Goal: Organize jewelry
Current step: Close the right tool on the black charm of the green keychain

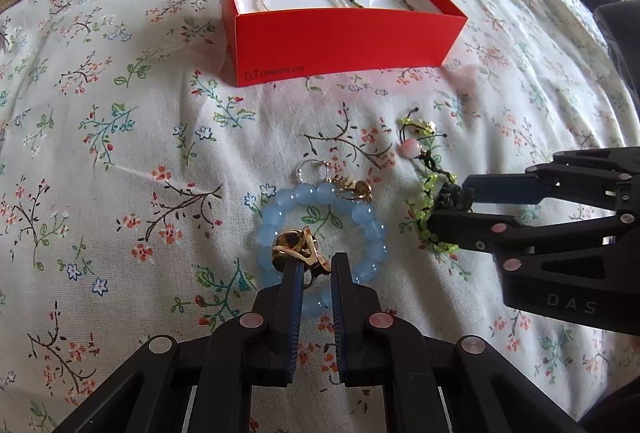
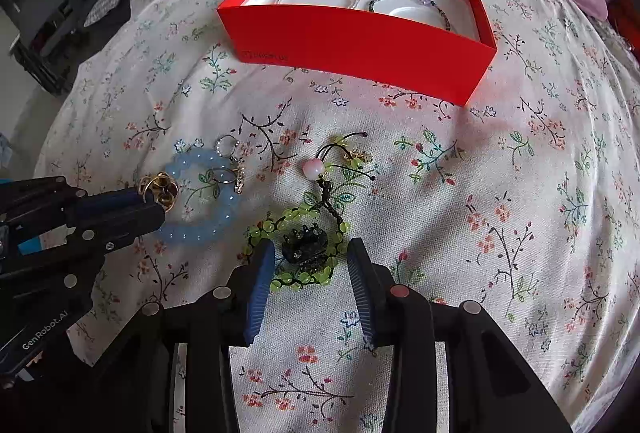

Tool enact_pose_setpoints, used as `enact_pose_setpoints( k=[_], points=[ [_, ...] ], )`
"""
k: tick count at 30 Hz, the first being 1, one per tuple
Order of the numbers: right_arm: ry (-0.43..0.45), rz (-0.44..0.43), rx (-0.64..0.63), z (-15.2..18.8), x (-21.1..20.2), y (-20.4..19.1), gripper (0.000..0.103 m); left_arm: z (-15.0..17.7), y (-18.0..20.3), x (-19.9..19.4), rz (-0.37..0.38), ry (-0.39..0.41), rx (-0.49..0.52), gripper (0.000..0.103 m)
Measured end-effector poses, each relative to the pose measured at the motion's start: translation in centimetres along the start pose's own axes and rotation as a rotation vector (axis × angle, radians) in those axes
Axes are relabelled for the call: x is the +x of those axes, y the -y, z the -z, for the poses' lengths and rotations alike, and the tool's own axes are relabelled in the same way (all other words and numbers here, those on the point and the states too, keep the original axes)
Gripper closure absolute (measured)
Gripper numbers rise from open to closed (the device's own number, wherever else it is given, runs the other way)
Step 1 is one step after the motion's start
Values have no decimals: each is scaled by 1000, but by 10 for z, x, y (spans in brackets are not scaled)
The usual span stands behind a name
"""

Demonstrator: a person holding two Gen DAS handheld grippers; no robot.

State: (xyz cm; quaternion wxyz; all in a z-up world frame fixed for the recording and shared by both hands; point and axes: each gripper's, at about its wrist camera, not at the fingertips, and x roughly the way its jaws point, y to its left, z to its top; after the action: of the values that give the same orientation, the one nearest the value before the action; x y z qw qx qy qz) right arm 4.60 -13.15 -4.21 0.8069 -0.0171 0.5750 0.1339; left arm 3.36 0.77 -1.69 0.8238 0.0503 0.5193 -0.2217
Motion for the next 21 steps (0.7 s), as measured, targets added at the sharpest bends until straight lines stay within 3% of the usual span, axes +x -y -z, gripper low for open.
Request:
enact_pose_setpoints(
  k=[2, 5, 21],
  points=[
    [-3, 3, -10, -2, 2, -2, 72, 0, 0, 0, -1, 0, -1, 94],
    [-1, 6, -24, -2, 3, -5, 75, -1, 0, 0, -1, 1, 0, 94],
    [15, -29, 6, 2, -19, 8, 75, -5, -2, -9, -17, 25, 5, 94]
  ],
)
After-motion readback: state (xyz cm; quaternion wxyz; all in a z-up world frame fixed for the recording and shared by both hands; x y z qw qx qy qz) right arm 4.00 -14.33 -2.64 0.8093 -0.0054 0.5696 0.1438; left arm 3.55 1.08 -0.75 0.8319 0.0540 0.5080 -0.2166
